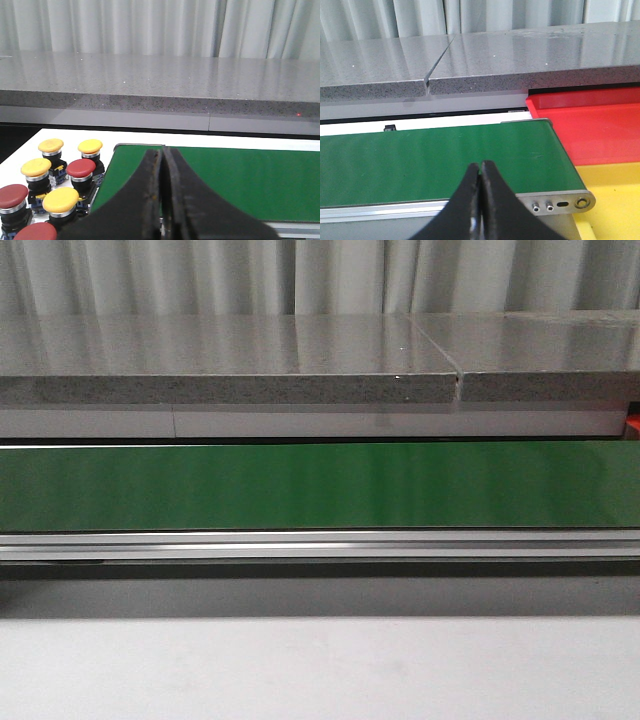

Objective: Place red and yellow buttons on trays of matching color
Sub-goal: 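Move the left gripper over the pile of red and yellow buttons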

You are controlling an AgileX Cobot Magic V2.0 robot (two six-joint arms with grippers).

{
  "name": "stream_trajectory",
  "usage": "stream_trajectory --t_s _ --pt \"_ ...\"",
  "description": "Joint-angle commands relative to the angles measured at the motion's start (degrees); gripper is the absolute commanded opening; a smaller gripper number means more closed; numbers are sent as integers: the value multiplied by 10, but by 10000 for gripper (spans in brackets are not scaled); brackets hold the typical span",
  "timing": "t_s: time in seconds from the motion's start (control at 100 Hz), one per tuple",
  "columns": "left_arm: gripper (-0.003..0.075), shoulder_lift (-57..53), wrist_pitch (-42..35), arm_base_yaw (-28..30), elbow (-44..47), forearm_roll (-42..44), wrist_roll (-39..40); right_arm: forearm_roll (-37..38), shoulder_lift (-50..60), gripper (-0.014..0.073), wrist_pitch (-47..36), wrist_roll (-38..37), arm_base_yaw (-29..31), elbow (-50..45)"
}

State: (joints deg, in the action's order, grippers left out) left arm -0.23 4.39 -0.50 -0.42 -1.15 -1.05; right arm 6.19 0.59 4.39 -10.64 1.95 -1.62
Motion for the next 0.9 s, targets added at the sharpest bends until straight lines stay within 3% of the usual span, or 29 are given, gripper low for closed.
stream_trajectory --t_s 0.0,0.68,0.89 --pt "-21 -23 -47 0 31 -5 7 6 5 -66 -44 6 3 9" --pt "-21 -23 -44 0 25 -5 7 6 5 -66 -44 6 3 9" --pt "-21 -8 47 0 -53 -5 7 6 5 -66 -44 6 3 9"
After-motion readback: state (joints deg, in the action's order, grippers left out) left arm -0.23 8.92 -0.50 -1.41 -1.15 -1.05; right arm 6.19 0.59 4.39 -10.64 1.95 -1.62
